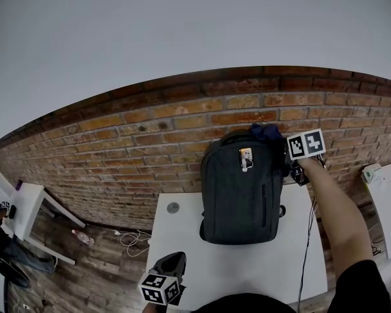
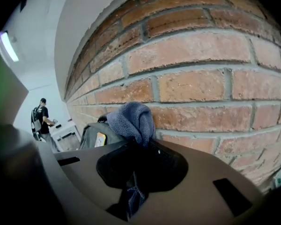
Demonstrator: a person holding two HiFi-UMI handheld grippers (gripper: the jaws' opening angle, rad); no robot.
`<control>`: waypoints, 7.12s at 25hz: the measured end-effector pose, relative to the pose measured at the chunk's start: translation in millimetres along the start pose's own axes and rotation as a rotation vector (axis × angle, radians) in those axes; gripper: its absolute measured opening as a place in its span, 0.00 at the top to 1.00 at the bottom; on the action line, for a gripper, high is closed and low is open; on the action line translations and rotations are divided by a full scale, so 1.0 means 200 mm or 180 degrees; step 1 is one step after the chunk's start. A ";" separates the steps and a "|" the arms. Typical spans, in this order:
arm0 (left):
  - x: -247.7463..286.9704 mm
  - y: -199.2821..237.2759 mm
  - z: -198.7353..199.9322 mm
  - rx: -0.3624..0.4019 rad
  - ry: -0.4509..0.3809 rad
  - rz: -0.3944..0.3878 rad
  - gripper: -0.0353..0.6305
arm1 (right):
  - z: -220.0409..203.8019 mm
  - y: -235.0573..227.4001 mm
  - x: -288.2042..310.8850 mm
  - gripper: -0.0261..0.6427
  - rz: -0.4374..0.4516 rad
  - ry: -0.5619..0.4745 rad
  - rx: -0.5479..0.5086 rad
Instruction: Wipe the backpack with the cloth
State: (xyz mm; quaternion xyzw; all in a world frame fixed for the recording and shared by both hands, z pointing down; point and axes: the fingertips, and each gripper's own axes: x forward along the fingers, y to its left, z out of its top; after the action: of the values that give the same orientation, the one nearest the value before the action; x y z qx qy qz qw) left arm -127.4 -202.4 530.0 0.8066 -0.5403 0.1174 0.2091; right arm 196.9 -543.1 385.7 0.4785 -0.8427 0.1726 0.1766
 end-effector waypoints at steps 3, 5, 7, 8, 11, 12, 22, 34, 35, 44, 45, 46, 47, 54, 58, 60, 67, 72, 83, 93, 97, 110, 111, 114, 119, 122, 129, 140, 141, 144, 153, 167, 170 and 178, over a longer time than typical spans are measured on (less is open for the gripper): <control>0.01 -0.02 0.00 0.0019 0.0009 -0.0020 0.95 | -0.06 -0.02 -0.03 0.90 0.0174 0.0174 0.0014; 0.01 -0.03 -0.01 0.0017 0.0029 -0.0019 0.95 | -0.12 -0.04 -0.05 0.90 0.0298 0.0303 0.0036; 0.01 -0.04 -0.01 0.0023 0.0031 -0.0022 0.95 | -0.17 -0.05 -0.06 0.90 0.0408 0.0379 0.0081; 0.01 -0.04 0.00 0.0026 0.0029 -0.0024 0.95 | -0.19 -0.06 -0.07 0.90 0.0443 0.0401 0.0094; 0.02 -0.05 0.00 0.0030 0.0034 -0.0023 0.95 | -0.24 -0.08 -0.07 0.90 0.0467 0.0494 -0.0002; 0.02 -0.06 0.00 0.0029 0.0036 -0.0020 0.95 | -0.26 -0.08 -0.08 0.90 0.0468 0.0538 -0.0066; 0.04 -0.08 0.00 0.0040 0.0051 -0.0028 0.95 | -0.46 -0.04 -0.12 0.90 0.0648 0.0669 -0.0200; 0.05 -0.08 0.00 0.0040 0.0057 -0.0076 0.95 | -0.83 0.00 -0.11 0.90 0.0764 0.0863 -0.0022; 0.06 -0.08 0.00 0.0044 0.0063 -0.0085 0.95 | -0.85 0.01 -0.11 0.90 0.0775 0.0874 -0.0011; 0.07 -0.09 -0.01 0.0062 0.0089 -0.0145 0.95 | -0.99 0.07 -0.11 0.90 0.0917 0.0909 0.0037; 0.07 -0.09 -0.01 0.0066 0.0093 -0.0154 0.95 | -1.01 0.08 -0.11 0.90 0.0939 0.0922 0.0048; 0.07 -0.09 -0.01 0.0071 0.0095 -0.0161 0.95 | -1.04 0.09 -0.11 0.90 0.0955 0.0936 0.0058; 0.07 -0.09 -0.01 0.0077 0.0094 -0.0167 0.95 | -1.06 0.10 -0.11 0.90 0.0967 0.0948 0.0068; 0.07 -0.10 -0.01 0.0087 0.0093 -0.0192 0.95 | -1.25 0.15 -0.15 0.90 0.1093 0.1009 0.0211; 0.07 -0.11 -0.01 0.0095 0.0071 -0.0217 0.95 | -1.42 0.21 -0.17 0.90 0.1179 0.1172 0.0208; 0.08 -0.11 -0.01 0.0092 0.0068 -0.0227 0.95 | -1.50 0.23 -0.18 0.90 0.1183 0.1241 0.0234; 0.06 -0.10 -0.03 0.0049 0.0076 -0.0238 0.95 | -1.79 0.33 -0.26 0.90 0.1276 0.1472 0.0225; 0.07 -0.10 -0.05 0.0036 0.0095 -0.0250 0.95 | -1.87 0.38 -0.27 0.90 0.1314 0.1556 0.0140; 0.08 -0.09 -0.05 0.0023 0.0078 -0.0240 0.95 | -1.62 0.37 -0.25 0.90 0.1286 0.1261 -0.0041; 0.07 -0.06 -0.08 -0.0029 0.0102 -0.0193 0.95 | -1.03 0.25 -0.20 0.90 0.0946 0.0775 -0.0649; 0.07 -0.06 -0.09 -0.0043 0.0111 -0.0189 0.95 | -0.80 0.23 -0.18 0.90 0.0844 0.0733 -0.0932; 0.02 0.00 -0.11 -0.0147 0.0087 -0.0059 0.95 | -0.26 0.26 -0.11 0.90 0.0507 0.0491 -0.1496; 0.02 0.00 -0.11 -0.0145 0.0088 -0.0058 0.95 | -0.24 0.26 -0.11 0.90 0.0497 0.0475 -0.1494; 0.02 -0.01 -0.12 -0.0133 0.0096 -0.0064 0.95 | -0.18 0.29 -0.09 0.90 0.0461 0.0388 -0.1494; 0.02 -0.01 -0.10 -0.0129 0.0071 -0.0055 0.95 | -0.03 0.36 -0.06 0.90 0.0428 0.0167 -0.1436; 0.00 0.00 -0.11 -0.0143 0.0059 -0.0021 0.95 | -0.03 0.36 -0.01 0.90 0.0361 0.0265 -0.1467; -0.04 0.07 -0.12 -0.0173 0.0078 0.0088 0.95 | -0.12 0.33 0.04 0.90 0.0505 0.0242 -0.0833; -0.01 0.02 -0.12 -0.0169 0.0093 0.0020 0.95 | -0.45 0.42 0.09 0.90 0.0589 0.0644 -0.1227; -0.01 0.02 -0.13 -0.0171 0.0095 0.0022 0.95 | -0.48 0.43 0.10 0.90 0.0616 0.0673 -0.1195; -0.02 0.03 -0.13 -0.0178 0.0102 0.0037 0.95 | -0.56 0.42 0.08 0.90 0.0653 0.0646 -0.1087; 0.00 0.01 -0.12 -0.0121 0.0134 -0.0008 0.95 | -0.65 0.44 0.03 0.90 0.0664 0.0499 -0.0922; 0.03 -0.01 -0.12 -0.0090 0.0176 -0.0060 0.95 | -0.86 0.52 -0.10 0.90 0.0886 0.0412 -0.0785; 0.04 -0.02 -0.13 -0.0077 0.0200 -0.0079 0.95 | -0.94 0.55 -0.13 0.90 0.0955 0.0388 -0.0650; 0.06 -0.04 -0.13 -0.0053 0.0239 -0.0114 0.95 | -1.22 0.61 -0.21 0.90 0.1119 0.0461 -0.0339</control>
State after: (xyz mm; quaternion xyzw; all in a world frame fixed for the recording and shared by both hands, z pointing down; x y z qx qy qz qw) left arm -114.3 -197.3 556.2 0.8094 -0.5185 0.1393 0.2380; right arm 144.6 -341.0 564.5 0.3002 -0.9063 0.1900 0.2290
